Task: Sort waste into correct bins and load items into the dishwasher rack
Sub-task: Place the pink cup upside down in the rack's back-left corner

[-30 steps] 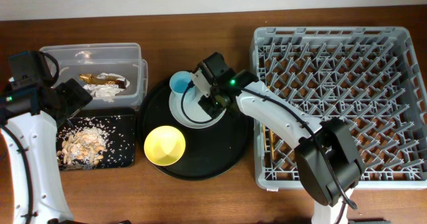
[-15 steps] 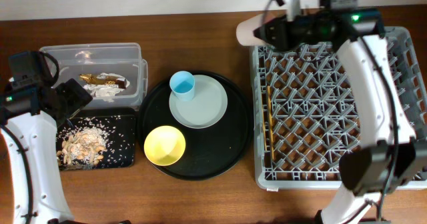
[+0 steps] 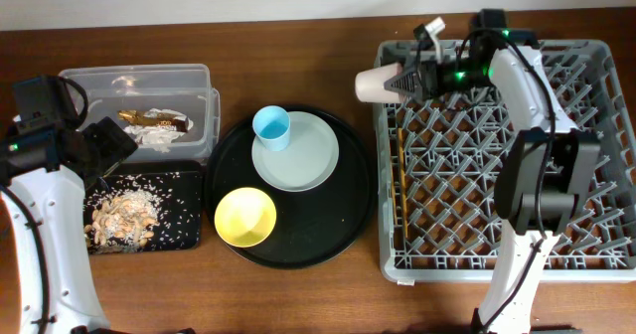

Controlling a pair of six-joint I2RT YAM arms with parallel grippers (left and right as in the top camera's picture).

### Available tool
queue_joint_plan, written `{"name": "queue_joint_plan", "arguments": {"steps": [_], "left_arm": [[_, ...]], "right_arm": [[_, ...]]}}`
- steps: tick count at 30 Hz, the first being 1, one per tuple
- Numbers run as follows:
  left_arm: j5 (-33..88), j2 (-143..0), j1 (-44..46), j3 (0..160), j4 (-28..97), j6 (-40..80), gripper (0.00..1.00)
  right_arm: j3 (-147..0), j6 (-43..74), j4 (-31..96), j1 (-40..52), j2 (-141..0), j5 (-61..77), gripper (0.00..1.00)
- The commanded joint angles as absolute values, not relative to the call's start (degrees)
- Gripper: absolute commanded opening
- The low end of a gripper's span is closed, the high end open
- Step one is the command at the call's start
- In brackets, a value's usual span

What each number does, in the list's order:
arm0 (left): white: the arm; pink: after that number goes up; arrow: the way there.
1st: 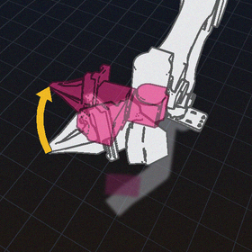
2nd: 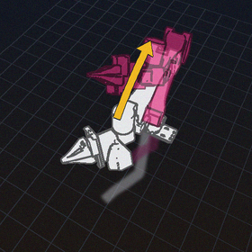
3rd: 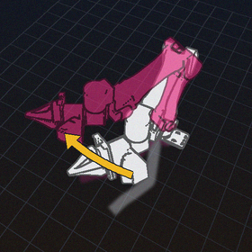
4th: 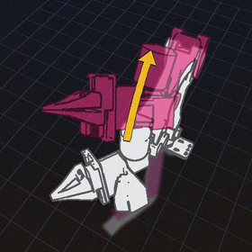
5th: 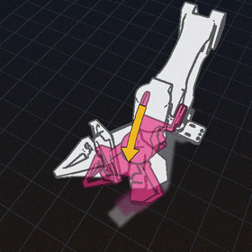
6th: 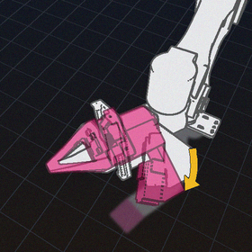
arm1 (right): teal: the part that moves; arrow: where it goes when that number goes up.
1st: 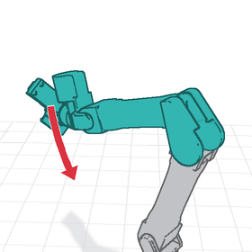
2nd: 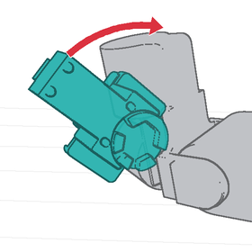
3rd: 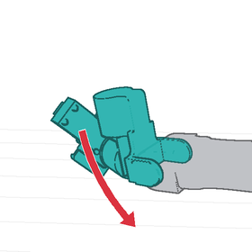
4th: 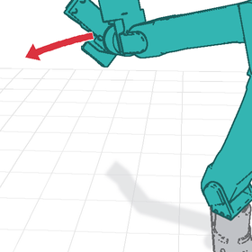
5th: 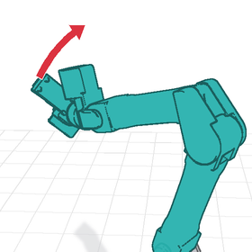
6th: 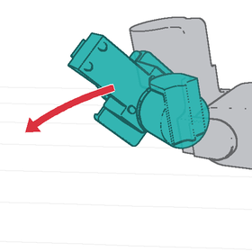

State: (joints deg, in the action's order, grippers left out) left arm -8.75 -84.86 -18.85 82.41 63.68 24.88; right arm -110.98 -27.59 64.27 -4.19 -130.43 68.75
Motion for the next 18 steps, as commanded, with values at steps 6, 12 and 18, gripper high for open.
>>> {"name": "queue_joint_plan", "arguments": {"steps": [6, 12, 18], "left_arm": [[-8.78, -84.64, -19.29, 82.83, 63.70, 24.80, 0.99], [-8.78, -84.64, -19.29, 82.83, 63.72, 24.80, 0.99], [-8.78, -84.64, -19.29, 82.83, 63.70, 24.80, 0.99]], "right_arm": [[-106.61, -31.33, 75.35, -4.54, -131.63, 51.75, 0.04], [-106.59, -35.22, 79.53, -9.06, -131.63, 52.16, 0.04], [-106.02, -37.71, 73.34, -5.02, -131.63, 59.24, 0.04]]}}
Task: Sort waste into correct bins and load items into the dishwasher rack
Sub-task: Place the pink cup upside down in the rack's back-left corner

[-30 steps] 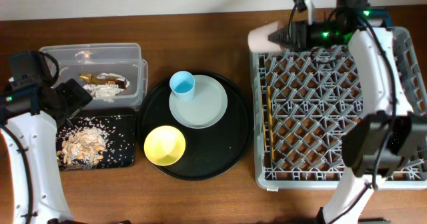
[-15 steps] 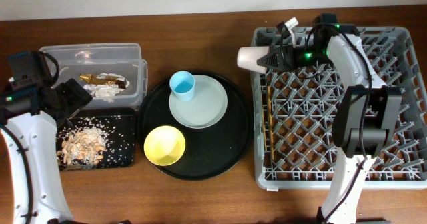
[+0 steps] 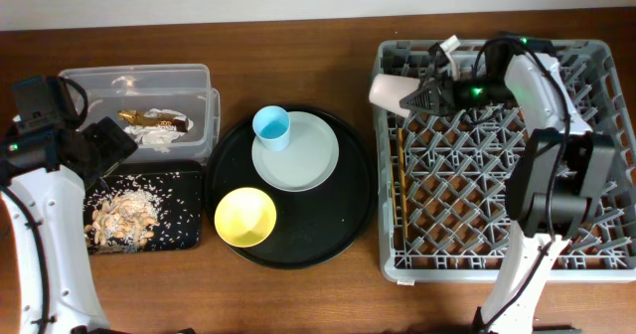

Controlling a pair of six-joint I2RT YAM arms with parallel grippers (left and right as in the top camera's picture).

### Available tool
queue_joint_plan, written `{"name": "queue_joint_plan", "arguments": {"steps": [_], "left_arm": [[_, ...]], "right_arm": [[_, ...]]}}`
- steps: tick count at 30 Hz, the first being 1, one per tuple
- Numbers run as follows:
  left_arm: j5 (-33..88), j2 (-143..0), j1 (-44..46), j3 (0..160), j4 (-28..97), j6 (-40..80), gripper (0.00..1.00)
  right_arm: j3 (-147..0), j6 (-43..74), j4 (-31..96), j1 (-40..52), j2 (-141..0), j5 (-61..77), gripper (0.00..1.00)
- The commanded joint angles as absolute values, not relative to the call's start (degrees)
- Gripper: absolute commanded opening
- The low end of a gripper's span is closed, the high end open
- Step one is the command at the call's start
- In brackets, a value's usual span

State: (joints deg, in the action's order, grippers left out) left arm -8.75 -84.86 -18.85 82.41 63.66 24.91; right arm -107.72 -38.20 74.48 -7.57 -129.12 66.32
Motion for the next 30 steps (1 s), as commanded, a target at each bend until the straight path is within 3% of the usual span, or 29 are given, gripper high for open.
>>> {"name": "queue_joint_plan", "arguments": {"steps": [1, 5, 8, 16, 21, 25, 27, 30], "left_arm": [[-8.78, -84.64, -19.29, 82.83, 63.72, 24.80, 0.99], [-8.78, -84.64, -19.29, 82.83, 63.72, 24.80, 0.99], [-8.78, -84.64, -19.29, 82.83, 63.72, 24.80, 0.99], [-8.78, -84.64, -19.29, 82.83, 63.72, 24.80, 0.99], [-8.78, -84.64, -19.29, 82.83, 63.72, 24.80, 0.99], [-8.78, -84.64, -19.29, 82.83, 63.70, 24.80, 0.99], [-8.78, -84.64, -19.29, 82.83, 63.72, 24.80, 0.99], [-8.78, -84.64, -19.29, 82.83, 63.70, 24.80, 0.99]], "right_arm": [[-106.02, -37.71, 73.01, -4.49, -131.63, 59.07, 0.04], [-105.03, -37.26, 75.00, -4.89, -131.63, 46.37, 0.04], [-103.57, -37.26, 74.85, -6.46, -131.63, 46.22, 0.11], [-104.79, -37.01, 81.23, -9.08, -128.01, 44.12, 0.15], [-116.90, -25.34, 81.67, -8.51, -119.68, 37.69, 0.14], [-118.63, -24.93, 78.65, -1.63, -117.73, 37.36, 0.04], [-118.61, -20.51, 70.59, 4.01, -117.80, 30.92, 0.04], [-118.50, -16.14, 69.25, 9.85, -118.56, 16.86, 0.04]]}}
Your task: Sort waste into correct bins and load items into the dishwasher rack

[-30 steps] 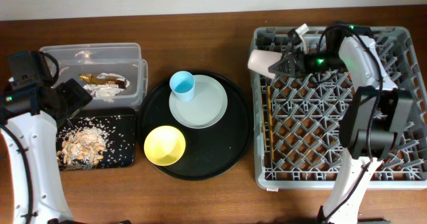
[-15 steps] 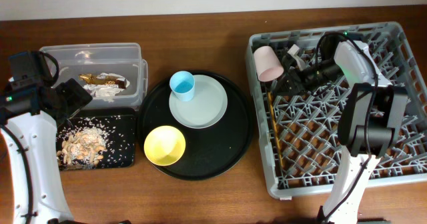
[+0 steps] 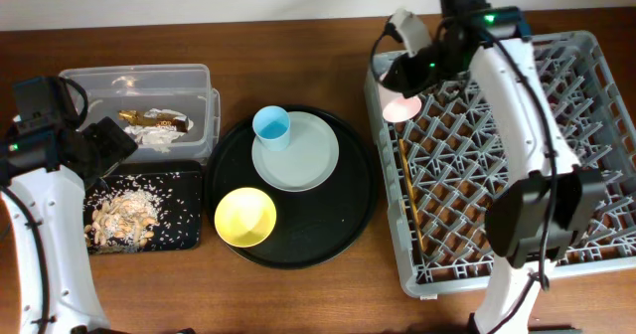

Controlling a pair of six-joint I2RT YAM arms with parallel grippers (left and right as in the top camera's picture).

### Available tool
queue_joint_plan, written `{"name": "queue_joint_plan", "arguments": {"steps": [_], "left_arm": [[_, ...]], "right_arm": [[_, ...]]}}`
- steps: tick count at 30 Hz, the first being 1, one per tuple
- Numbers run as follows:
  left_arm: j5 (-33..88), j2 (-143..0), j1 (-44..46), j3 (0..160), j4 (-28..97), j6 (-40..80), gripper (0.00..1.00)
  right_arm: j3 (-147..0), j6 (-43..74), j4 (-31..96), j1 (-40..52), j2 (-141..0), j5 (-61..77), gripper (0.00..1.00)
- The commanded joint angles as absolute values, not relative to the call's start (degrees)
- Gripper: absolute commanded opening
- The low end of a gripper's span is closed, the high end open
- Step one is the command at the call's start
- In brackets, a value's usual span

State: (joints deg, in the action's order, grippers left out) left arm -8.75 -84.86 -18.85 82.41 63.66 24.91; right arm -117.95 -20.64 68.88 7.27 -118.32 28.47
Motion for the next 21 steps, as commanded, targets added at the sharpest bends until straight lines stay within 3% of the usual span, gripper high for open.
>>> {"name": "queue_joint_plan", "arguments": {"steps": [1, 12, 15, 21], "left_arm": [[-8.78, -84.64, -19.29, 82.83, 63.72, 24.80, 0.99], [-8.78, -84.64, -19.29, 82.83, 63.72, 24.80, 0.99], [-8.78, -84.64, -19.29, 82.83, 63.72, 24.80, 0.99], [-8.78, -84.64, -19.29, 82.83, 63.70, 24.80, 0.99]], "right_arm": [[-118.06, -14.37, 69.43, 10.41, -119.13, 12.86, 0.04], [-114.65, -12.69, 74.37, 10.04, -118.43, 8.40, 0.04], [-114.65, -5.06, 82.39, 11.18, -115.77, 8.34, 0.05], [-114.30, 3.62, 92.18, 17.15, -115.77, 8.29, 0.24]]}}
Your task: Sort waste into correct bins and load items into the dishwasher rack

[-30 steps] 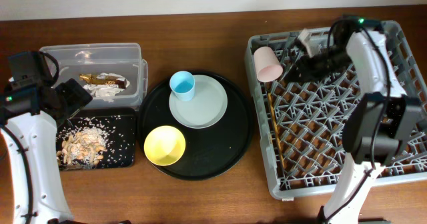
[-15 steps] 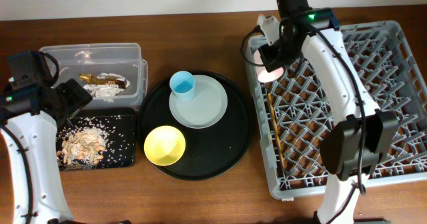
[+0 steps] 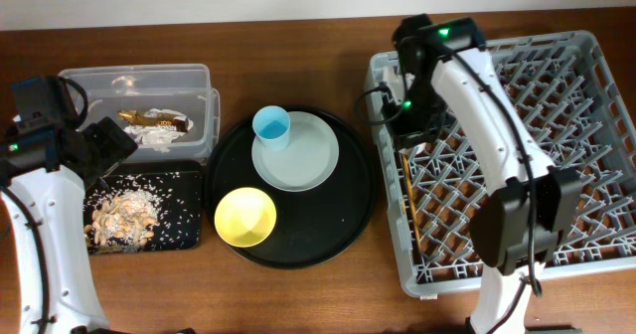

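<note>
The grey dishwasher rack point(image 3: 576, 66) fills the right side. My right gripper point(image 3: 411, 135) points straight down into its far-left column. Only a pale sliver of the pink cup point(image 3: 416, 148) shows under the fingertips, and the wrist hides the rest. A round black tray point(image 3: 358, 215) holds a blue cup point(image 3: 271, 125), a pale green plate point(image 3: 308, 165) and a yellow bowl point(image 3: 245, 217). My left gripper point(image 3: 107, 140) hovers at the edge between the two bins, its jaws not readable.
A clear bin point(image 3: 139, 81) at far left holds a gold wrapper point(image 3: 154, 122). In front of it a black bin point(image 3: 184, 230) holds food scraps. A wooden stick point(image 3: 413, 190) lies in the rack's left column. The right arm spans the rack's left half.
The right gripper has dropped from the rack's far-left corner, where the pink cup showed mouth-side toward the camera, to a spot lower in the left column. The cup is now nearly hidden.
The right gripper first held the cup sideways beyond the rack's far-left corner, then over the rack's rim. Later the arm had swung round with the cup turned over, and the rack sat shifted and skewed. Now the gripper is down in the left column. The left arm stayed still.
</note>
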Controlling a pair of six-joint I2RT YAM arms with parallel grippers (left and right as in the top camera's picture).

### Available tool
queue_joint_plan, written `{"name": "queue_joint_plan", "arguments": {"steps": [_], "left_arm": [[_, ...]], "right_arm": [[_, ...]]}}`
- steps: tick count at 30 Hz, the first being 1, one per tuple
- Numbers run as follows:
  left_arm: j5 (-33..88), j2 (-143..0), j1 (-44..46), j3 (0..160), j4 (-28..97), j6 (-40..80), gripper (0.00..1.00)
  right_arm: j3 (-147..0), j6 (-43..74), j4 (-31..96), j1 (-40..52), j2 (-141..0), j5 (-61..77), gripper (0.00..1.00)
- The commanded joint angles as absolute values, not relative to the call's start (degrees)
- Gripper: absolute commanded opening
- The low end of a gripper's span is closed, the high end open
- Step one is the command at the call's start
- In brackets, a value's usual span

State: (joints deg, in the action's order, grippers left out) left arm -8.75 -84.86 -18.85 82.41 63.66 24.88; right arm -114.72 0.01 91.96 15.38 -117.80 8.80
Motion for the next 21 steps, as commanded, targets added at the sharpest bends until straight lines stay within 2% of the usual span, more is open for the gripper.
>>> {"name": "queue_joint_plan", "arguments": {"steps": [1, 4, 7, 10, 14, 21], "left_arm": [[-8.78, -84.64, -19.29, 82.83, 63.72, 24.80, 0.99], [-8.78, -84.64, -19.29, 82.83, 63.72, 24.80, 0.99], [-8.78, -84.64, -19.29, 82.83, 63.72, 24.82, 0.99], [-8.78, -84.64, -19.29, 82.83, 63.70, 24.80, 0.99], [-8.78, -84.64, -19.29, 82.83, 63.70, 24.80, 0.99], [-8.78, -84.64, -19.29, 82.83, 63.72, 24.80, 0.99]], "right_arm": [[-113.51, 4.75, 92.18, 17.80, -115.77, 8.27, 0.31], [-108.25, 5.45, 90.72, 18.00, -115.77, 8.32, 0.38], [-100.95, 5.43, 85.06, 18.04, -115.77, 8.29, 0.37], [-98.30, 5.43, 82.26, 18.04, -115.77, 8.32, 0.30], [-98.02, 5.61, 80.64, 18.04, -115.77, 8.32, 0.15], [-98.02, 6.50, 74.06, 18.04, -115.77, 8.32, 0.10]]}}
